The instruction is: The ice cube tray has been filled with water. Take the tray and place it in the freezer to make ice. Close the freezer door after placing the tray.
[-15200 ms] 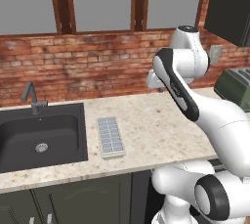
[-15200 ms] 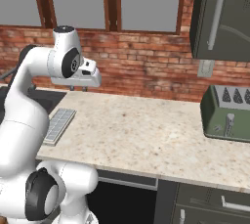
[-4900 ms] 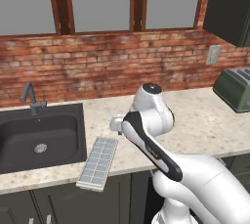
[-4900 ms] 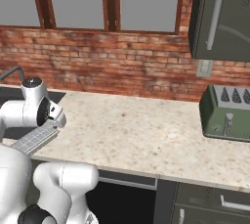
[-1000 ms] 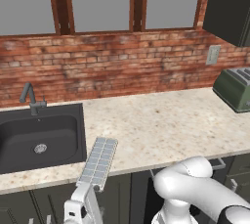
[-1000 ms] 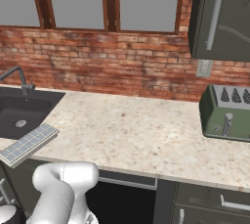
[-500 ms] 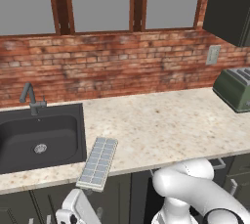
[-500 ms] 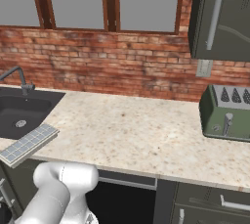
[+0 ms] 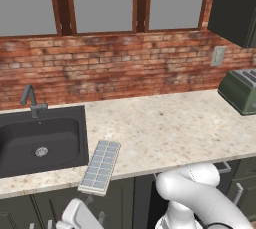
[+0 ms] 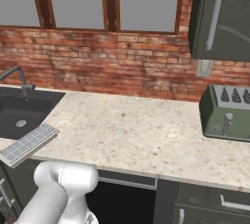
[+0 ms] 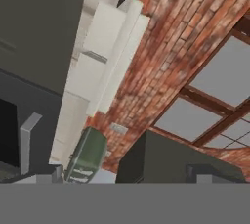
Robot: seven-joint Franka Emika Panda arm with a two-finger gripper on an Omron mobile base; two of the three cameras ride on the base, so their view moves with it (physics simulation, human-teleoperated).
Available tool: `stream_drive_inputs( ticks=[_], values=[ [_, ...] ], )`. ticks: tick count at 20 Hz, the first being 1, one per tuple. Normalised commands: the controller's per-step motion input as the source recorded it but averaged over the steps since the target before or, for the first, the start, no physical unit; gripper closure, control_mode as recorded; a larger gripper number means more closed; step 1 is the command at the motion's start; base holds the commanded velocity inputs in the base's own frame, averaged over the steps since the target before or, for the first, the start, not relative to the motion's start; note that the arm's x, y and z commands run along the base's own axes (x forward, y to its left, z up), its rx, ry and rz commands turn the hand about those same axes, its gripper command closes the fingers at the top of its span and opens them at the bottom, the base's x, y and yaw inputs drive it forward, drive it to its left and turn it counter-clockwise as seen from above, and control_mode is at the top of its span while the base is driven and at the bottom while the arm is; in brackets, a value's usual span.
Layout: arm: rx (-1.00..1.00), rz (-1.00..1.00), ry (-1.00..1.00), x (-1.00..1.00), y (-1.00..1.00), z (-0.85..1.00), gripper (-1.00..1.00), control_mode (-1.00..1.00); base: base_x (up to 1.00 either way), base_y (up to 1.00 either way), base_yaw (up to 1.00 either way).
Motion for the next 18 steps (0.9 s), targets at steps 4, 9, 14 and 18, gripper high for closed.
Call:
stream_drive_inputs(
  ticks=[4, 9, 14, 18],
  values=[
    [0.05, 0.00, -0.24, 0.00, 0.00, -0.20, -1.00, -1.00, 0.00, 0.00, 0.00],
    [0.09, 0.00, -0.10, 0.05, 0.00, -0.03, -1.00, -1.00, 0.00, 0.00, 0.00],
    [0.10, 0.00, 0.00, 0.11, 0.00, 0.00, -1.00, -1.00, 0.00, 0.00, 0.00],
    [0.10, 0.00, 0.00, 0.06, 0.00, 0.00, -1.00, -1.00, 0.00, 0.00, 0.00]
  ],
)
